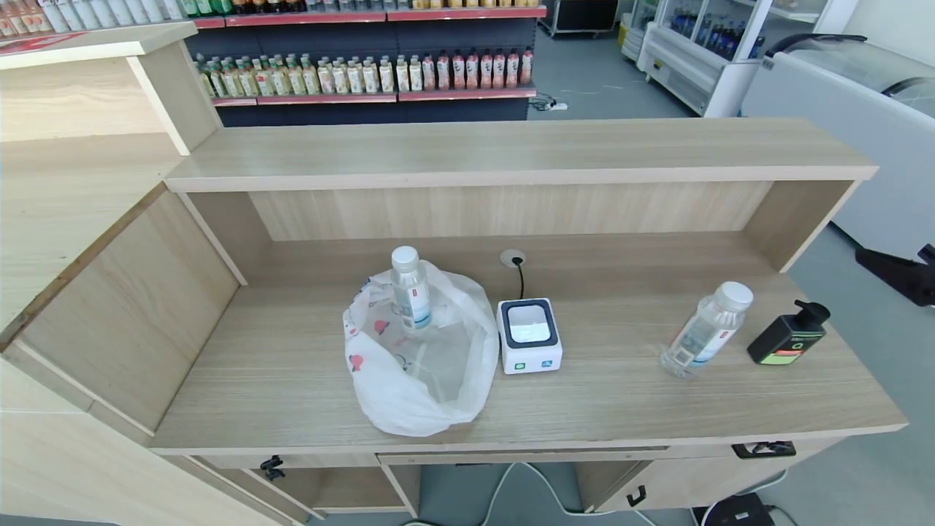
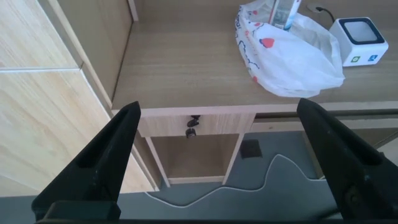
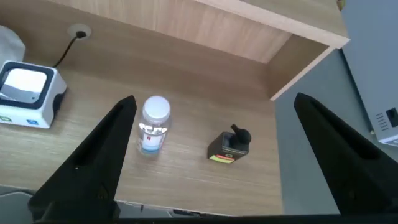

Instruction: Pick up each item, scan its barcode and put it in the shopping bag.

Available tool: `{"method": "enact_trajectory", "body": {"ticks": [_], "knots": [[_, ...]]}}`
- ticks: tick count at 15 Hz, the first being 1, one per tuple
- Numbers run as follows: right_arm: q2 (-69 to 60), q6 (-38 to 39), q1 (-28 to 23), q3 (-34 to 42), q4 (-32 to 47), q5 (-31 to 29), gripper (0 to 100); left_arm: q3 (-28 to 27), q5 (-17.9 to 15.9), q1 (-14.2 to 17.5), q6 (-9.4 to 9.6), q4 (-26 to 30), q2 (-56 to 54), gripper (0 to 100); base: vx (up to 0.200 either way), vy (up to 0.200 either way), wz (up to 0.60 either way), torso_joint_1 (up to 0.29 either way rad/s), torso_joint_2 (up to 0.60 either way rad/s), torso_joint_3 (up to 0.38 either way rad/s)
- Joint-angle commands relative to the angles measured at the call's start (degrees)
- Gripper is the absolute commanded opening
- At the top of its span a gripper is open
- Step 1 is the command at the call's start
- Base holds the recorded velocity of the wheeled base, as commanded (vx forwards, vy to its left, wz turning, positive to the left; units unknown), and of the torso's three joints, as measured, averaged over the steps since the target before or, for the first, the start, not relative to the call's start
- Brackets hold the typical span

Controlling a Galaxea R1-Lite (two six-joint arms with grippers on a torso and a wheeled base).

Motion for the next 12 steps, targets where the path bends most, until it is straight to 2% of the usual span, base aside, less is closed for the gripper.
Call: {"method": "enact_trajectory", "body": {"ticks": [1,6,7,12], "knots": [[4.75,0.01,-3.21,5.09,-3.73,0.14,100,0.00,-0.01,-0.01,0.01,-0.04,-0.02,100,0.000,0.000,0.00,0.000,0.00,0.000],[5.89,-0.69,-9.54,6.14,-4.87,0.14,100,0.00,-0.01,-0.01,0.01,-0.04,-0.02,100,0.000,0.000,0.00,0.000,0.00,0.000],[4.75,-1.66,-12.09,8.60,-6.36,0.23,100,-0.09,-0.01,-0.01,0.01,-0.04,-0.02,100,0.000,0.000,0.00,0.000,0.00,0.000],[2.64,-2.01,-14.46,14.05,-9.18,0.14,100,0.00,-0.01,0.07,0.01,-0.04,-0.02,100,0.000,0.000,0.00,0.000,0.00,0.000]]}}
